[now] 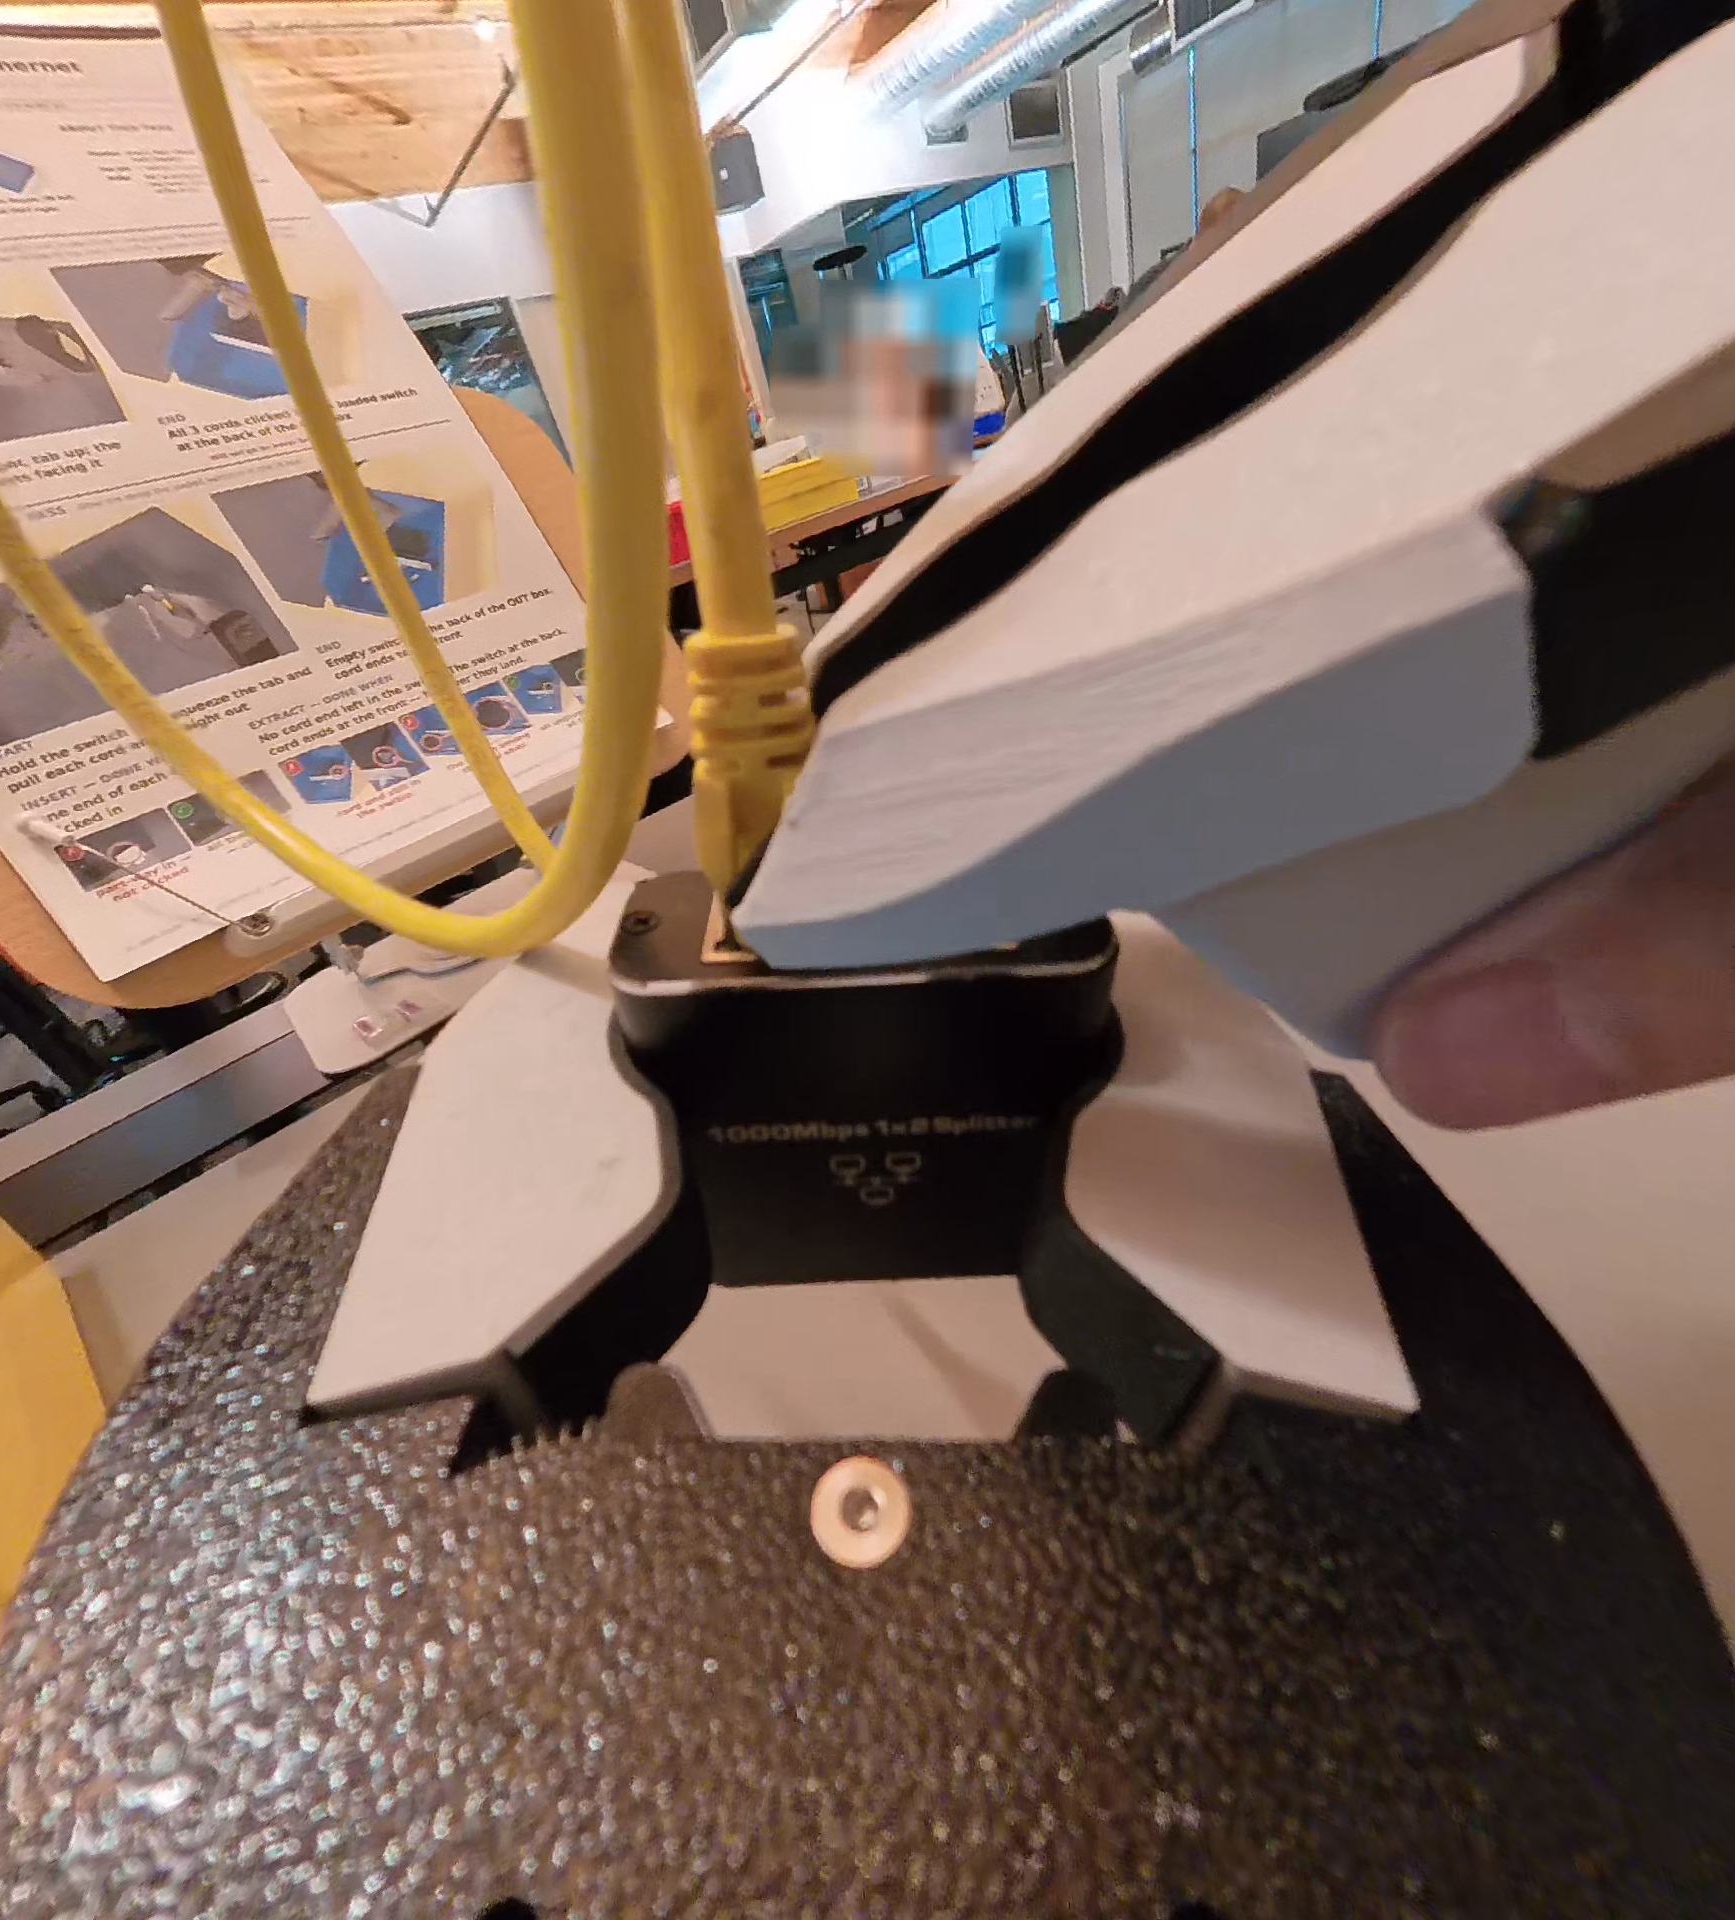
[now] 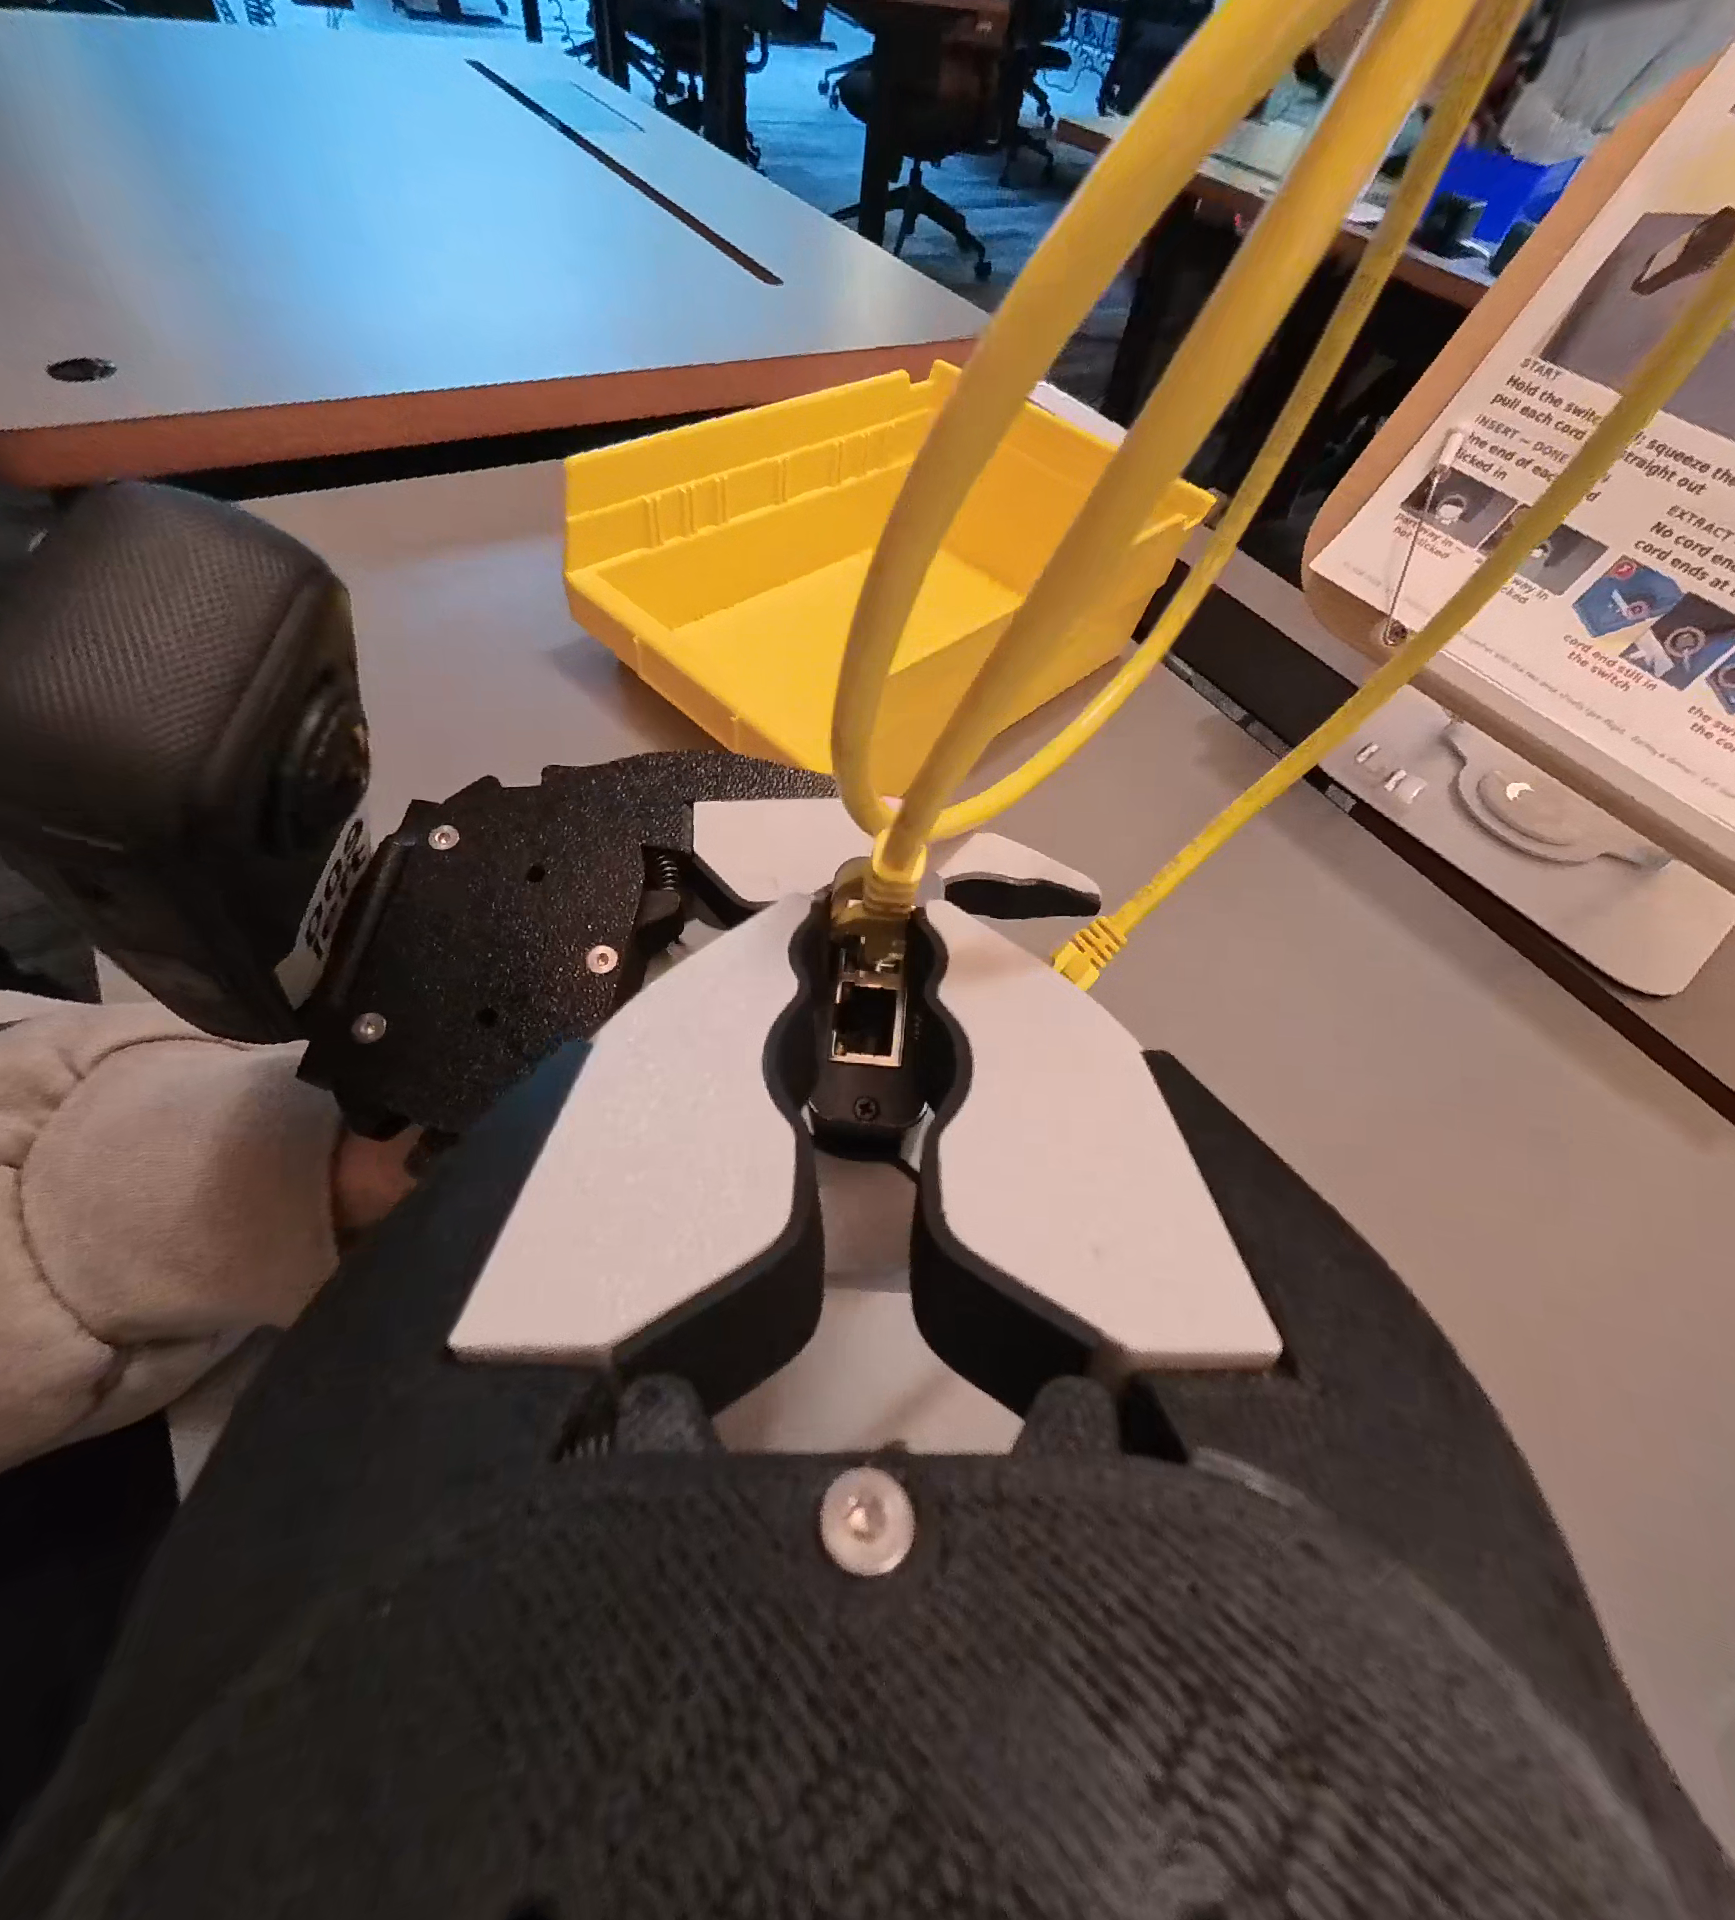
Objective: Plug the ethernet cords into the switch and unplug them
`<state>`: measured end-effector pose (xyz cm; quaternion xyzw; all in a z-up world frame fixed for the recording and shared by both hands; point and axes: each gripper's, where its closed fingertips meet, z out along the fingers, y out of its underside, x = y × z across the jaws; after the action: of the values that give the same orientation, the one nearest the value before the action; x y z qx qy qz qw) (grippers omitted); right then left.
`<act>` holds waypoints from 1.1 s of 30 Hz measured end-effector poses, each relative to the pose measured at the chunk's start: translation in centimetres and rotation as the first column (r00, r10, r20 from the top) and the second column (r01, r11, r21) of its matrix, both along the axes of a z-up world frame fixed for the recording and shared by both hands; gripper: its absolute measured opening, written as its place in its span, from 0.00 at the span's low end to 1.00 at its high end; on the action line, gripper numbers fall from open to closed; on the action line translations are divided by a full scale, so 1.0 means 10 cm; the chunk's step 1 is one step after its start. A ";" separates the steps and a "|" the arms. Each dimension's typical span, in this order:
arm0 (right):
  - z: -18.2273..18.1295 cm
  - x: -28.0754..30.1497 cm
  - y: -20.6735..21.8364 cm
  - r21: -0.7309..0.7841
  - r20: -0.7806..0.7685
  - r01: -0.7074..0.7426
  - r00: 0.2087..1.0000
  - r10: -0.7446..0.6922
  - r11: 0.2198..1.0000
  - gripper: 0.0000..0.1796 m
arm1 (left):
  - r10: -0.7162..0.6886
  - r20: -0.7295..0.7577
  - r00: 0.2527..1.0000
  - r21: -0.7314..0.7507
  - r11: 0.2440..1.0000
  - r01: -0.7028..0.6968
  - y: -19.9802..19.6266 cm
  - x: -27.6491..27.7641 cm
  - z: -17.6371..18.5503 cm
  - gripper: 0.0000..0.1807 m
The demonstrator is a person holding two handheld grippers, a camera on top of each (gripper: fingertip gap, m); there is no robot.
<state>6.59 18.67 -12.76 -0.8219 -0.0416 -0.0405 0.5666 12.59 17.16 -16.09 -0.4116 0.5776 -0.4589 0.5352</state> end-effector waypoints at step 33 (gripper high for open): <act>0.02 0.01 -0.02 -0.136 0.505 -0.012 0.859 0.080 0.991 0.08 | -0.072 -0.056 0.996 -0.042 0.997 0.069 -0.03 -0.02 0.00 0.42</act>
<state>6.66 18.51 -12.57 -0.8155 -0.2121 -0.2399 0.4822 12.40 16.87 -16.11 -0.4148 0.5975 -0.4771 0.4933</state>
